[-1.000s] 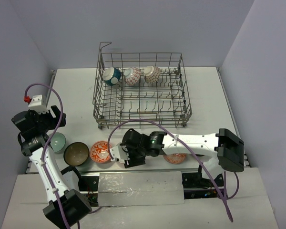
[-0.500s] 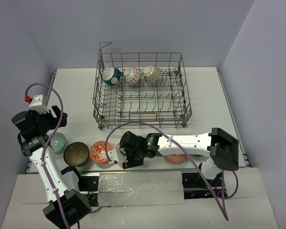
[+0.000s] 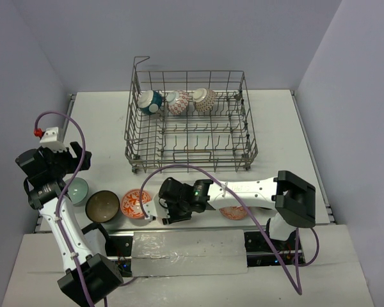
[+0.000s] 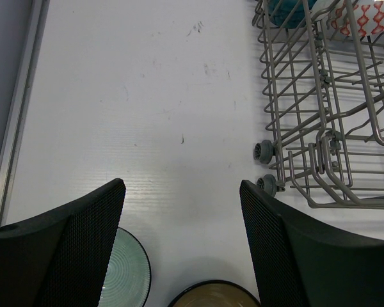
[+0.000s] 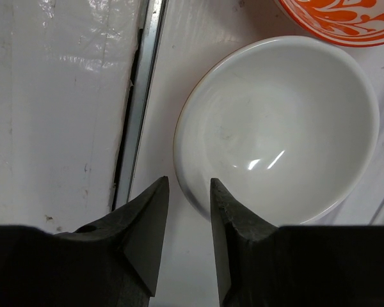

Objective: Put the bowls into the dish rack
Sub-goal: Pick up the bowl from the corner of the board.

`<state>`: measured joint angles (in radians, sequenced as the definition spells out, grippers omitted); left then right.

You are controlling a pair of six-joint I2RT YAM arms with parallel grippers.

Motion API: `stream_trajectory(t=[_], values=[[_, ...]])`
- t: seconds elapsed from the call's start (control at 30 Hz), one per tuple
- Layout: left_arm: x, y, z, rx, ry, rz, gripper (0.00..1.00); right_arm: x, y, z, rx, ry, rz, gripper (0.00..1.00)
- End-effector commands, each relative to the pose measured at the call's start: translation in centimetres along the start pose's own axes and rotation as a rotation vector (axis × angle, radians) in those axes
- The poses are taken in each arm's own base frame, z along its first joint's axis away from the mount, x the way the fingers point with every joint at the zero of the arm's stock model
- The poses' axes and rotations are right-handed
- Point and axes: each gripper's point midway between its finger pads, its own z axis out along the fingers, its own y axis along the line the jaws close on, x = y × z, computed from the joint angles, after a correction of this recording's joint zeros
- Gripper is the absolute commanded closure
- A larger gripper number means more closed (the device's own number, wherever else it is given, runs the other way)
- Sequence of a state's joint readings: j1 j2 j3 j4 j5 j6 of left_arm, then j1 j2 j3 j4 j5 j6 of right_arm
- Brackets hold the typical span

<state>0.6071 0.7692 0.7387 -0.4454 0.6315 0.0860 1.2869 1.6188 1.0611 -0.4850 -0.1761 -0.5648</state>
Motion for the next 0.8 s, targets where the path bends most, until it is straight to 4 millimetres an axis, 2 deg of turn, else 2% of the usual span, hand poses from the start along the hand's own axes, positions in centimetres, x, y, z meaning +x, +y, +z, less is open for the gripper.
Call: stream_trajectory(t=[0.0,0.1,0.23,0.47,0.77], values=[[-0.62,-0.28,-0.01,0.023,-0.029,0.031,0.21,-1.88,-1.03,-0.18,0.039,-0.048,-0.006,0.60],[-0.57,-0.35,0.01,0.028,-0.027,0.030,0.21,-1.83,-1.08,-0.11,0.044,-0.045,-0.007,0.64],[-0.58,-0.32,0.05,0.029,-0.025,0.029,0.21,-1.78,-1.15,-0.24,0.048,-0.045,-0.006,0.73],[-0.47,-0.28,0.13,0.029,-0.022,0.024,0.21,-1.43,-1.02,-0.11,0.046,-0.033,-0.011,0.76],[-0.50,-0.32,0.11,0.030,-0.024,0.025,0.21,-1.34,-0.76,0.01,0.030,-0.027,-0.006,0.91]])
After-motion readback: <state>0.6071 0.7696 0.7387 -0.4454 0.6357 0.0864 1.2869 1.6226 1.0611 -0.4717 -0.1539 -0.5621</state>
